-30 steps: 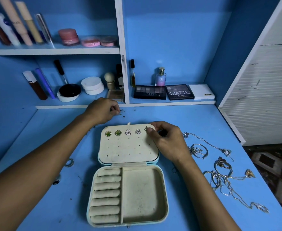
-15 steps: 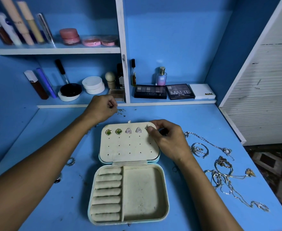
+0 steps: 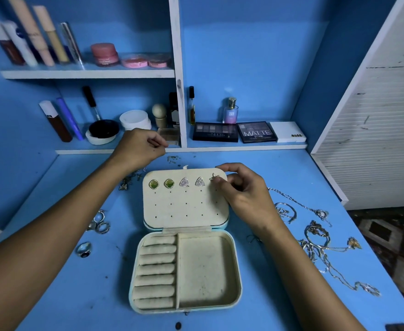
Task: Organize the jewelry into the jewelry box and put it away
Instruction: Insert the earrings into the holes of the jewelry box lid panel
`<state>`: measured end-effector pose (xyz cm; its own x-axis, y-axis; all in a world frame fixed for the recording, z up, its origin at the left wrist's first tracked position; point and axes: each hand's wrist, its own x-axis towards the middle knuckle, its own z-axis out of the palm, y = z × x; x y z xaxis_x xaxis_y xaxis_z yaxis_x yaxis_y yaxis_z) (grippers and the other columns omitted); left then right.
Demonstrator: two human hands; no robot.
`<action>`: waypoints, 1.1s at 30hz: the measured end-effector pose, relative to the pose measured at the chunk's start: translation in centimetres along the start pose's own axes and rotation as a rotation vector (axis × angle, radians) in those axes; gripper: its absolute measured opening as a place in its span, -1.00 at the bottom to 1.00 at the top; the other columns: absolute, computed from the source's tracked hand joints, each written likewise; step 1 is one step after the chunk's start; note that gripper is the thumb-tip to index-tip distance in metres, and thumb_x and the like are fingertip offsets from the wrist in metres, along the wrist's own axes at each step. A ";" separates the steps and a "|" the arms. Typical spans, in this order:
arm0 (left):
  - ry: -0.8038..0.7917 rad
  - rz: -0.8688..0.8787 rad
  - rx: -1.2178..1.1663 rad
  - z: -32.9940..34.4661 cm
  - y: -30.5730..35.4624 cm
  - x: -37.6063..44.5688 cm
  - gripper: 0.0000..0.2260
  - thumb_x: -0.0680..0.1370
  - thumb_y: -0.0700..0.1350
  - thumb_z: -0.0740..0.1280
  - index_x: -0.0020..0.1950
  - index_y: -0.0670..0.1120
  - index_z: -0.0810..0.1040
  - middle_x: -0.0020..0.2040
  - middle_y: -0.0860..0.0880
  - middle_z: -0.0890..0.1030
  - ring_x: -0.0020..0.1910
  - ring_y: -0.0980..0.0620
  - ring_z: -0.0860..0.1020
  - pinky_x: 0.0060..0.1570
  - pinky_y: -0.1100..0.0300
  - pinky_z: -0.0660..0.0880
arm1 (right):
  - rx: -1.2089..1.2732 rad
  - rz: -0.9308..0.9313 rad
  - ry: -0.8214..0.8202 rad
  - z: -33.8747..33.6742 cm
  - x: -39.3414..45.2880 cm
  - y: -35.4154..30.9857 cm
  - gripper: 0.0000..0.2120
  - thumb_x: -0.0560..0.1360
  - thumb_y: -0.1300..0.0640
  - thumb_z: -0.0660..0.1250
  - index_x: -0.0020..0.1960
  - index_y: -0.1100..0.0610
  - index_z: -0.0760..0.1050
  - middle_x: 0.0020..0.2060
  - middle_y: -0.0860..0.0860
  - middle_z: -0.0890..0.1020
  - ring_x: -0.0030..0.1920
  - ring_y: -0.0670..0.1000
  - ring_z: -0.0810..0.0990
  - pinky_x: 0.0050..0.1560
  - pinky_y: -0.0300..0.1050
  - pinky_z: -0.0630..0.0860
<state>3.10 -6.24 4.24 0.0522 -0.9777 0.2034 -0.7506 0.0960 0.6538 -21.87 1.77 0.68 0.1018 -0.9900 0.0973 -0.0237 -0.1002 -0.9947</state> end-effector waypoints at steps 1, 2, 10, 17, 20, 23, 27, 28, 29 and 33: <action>-0.006 -0.014 -0.039 -0.1 0.2 -0.2 -0.88 0.49 -0.24 0.43 -0.06 -0.04 0.69 -0.20 0.11 0.65 -0.23 0.24 0.57 -0.24 0.58 0.40 | -0.001 -0.016 -0.007 0.0 -0.1 -0.2 -0.90 0.55 0.16 0.42 0.05 0.02 0.59 -0.42 -0.09 0.52 -0.36 -0.07 0.44 -0.25 -0.22 0.38; -0.021 -0.031 -0.094 -0.2 0.3 -0.4 -0.89 0.50 -0.23 0.44 -0.07 -0.02 0.69 -0.19 0.11 0.65 -0.26 0.27 0.57 -0.28 0.57 0.40 | 0.000 -0.033 -0.014 0.0 -0.3 -0.4 -0.89 0.54 0.17 0.43 0.04 0.02 0.59 -0.40 -0.07 0.53 -0.36 -0.07 0.45 -0.25 -0.23 0.38; -0.092 -0.060 -0.352 -1.7 1.7 -2.6 -0.88 0.50 -0.20 0.46 -0.08 0.03 0.68 -0.10 0.03 0.69 -0.15 0.24 0.59 -0.21 0.45 0.46 | 0.037 -0.129 -0.012 -0.3 -3.4 -0.9 -0.86 0.52 0.18 0.46 0.03 0.02 0.59 -0.30 -0.03 0.59 -0.24 -0.06 0.55 -0.23 -0.18 0.46; -0.171 0.005 -0.395 -2.2 3.3 -4.7 -0.87 0.50 -0.21 0.46 -0.06 0.02 0.68 -0.10 0.13 0.72 -0.05 0.25 0.64 -0.01 0.43 0.51 | -0.007 -0.175 0.004 -0.8 -6.0 -0.2 -0.86 0.40 0.03 0.52 -0.06 -0.09 0.64 -0.15 0.04 0.67 -0.13 0.03 0.63 -0.07 -0.02 0.57; -0.195 0.038 -0.415 -2.2 3.9 -5.7 -0.88 0.48 -0.24 0.47 -0.06 -0.04 0.65 -0.15 0.07 0.70 -0.10 0.17 0.64 0.04 0.36 0.54 | 0.005 -0.223 0.014 -1.1 -6.9 0.0 -0.83 0.36 -0.01 0.52 -0.08 -0.11 0.60 -0.13 0.05 0.67 -0.06 0.07 0.65 -0.04 -0.02 0.60; -0.241 0.065 -0.415 -2.1 4.6 -6.9 -0.90 0.47 -0.26 0.46 -0.09 -0.07 0.66 -0.19 0.08 0.71 -0.13 0.18 0.64 -0.01 0.38 0.53 | -0.021 -0.237 -0.004 -1.4 -8.0 0.2 -0.84 0.36 0.02 0.53 -0.10 -0.08 0.58 -0.08 -0.01 0.70 -0.09 0.07 0.69 -0.03 0.04 0.62; -0.281 0.058 -0.398 -2.0 5.3 -8.1 -0.89 0.47 -0.25 0.46 -0.08 -0.04 0.69 -0.10 -0.06 0.72 -0.11 0.12 0.65 0.04 0.29 0.56 | -0.062 -0.291 -0.019 -1.7 -8.9 0.7 -0.80 0.39 0.12 0.55 -0.07 -0.09 0.60 -0.04 -0.09 0.71 0.03 0.06 0.70 0.06 0.05 0.62; -0.285 0.053 -0.396 -1.9 5.4 -8.4 -0.88 0.48 -0.25 0.46 -0.09 -0.04 0.69 -0.09 -0.08 0.72 -0.10 0.10 0.65 0.05 0.27 0.55 | -0.059 -0.307 -0.021 -1.7 -9.1 0.8 -0.81 0.39 0.12 0.54 -0.06 -0.06 0.60 -0.05 -0.09 0.71 0.06 0.05 0.69 0.07 -0.01 0.61; -0.293 0.047 -0.396 -1.8 5.6 -8.7 -0.89 0.48 -0.25 0.46 -0.09 -0.04 0.69 -0.09 -0.09 0.71 -0.10 0.08 0.64 0.06 0.26 0.56 | -0.054 -0.313 -0.022 -1.8 -9.3 1.0 -0.82 0.39 0.11 0.54 -0.05 -0.03 0.60 -0.04 -0.08 0.71 0.07 0.05 0.69 0.07 -0.06 0.60; -0.392 0.031 -0.420 -1.4 6.0 -9.6 -0.92 0.45 -0.17 0.43 -0.07 -0.08 0.67 -0.12 -0.10 0.70 -0.19 0.14 0.63 -0.07 0.31 0.58 | -0.044 -0.322 -0.015 -1.8 -9.8 1.6 -0.82 0.38 0.12 0.54 -0.06 0.07 0.60 -0.01 -0.06 0.72 0.05 0.01 0.69 0.07 -0.22 0.55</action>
<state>-0.99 3.97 7.28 -0.2736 -0.9618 -0.0058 -0.4176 0.1133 0.9016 -24.73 11.11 -1.76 0.1252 -0.9053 0.4058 -0.0305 -0.4124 -0.9105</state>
